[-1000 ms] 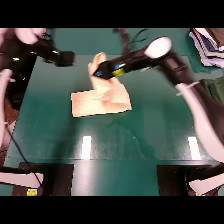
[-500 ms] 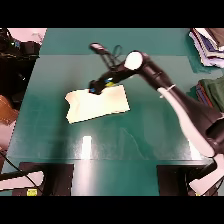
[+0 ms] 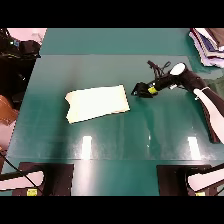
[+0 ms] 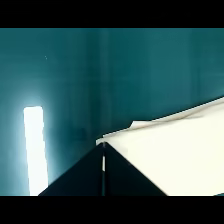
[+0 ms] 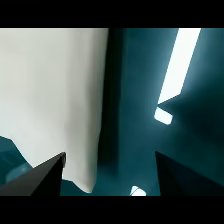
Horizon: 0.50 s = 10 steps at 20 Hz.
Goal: Fold the shirts.
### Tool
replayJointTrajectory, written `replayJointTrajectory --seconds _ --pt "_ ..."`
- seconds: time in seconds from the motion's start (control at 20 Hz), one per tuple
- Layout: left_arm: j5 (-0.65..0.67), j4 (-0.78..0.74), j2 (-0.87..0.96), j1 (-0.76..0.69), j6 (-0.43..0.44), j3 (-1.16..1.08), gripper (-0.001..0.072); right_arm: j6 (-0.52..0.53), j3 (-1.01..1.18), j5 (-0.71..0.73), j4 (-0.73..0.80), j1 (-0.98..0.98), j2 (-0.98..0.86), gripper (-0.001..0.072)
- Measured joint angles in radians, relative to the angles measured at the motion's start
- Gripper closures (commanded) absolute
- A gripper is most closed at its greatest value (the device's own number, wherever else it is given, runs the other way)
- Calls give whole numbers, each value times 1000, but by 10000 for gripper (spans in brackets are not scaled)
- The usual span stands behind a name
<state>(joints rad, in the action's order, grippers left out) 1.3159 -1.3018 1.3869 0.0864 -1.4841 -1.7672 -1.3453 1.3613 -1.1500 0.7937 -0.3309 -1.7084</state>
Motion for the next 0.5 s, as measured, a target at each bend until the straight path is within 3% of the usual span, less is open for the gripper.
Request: replayJointTrajectory --seconds 0.25,0.35,0.5 --pt "-6 23 6 0 0 0 684 63 48 -10 -216 -38 -138 83" --pt "-6 28 6 0 0 0 684 71 111 -30 -259 -86 -199 139" --pt "-6 46 6 0 0 0 684 77 214 -55 -269 -154 -282 630"
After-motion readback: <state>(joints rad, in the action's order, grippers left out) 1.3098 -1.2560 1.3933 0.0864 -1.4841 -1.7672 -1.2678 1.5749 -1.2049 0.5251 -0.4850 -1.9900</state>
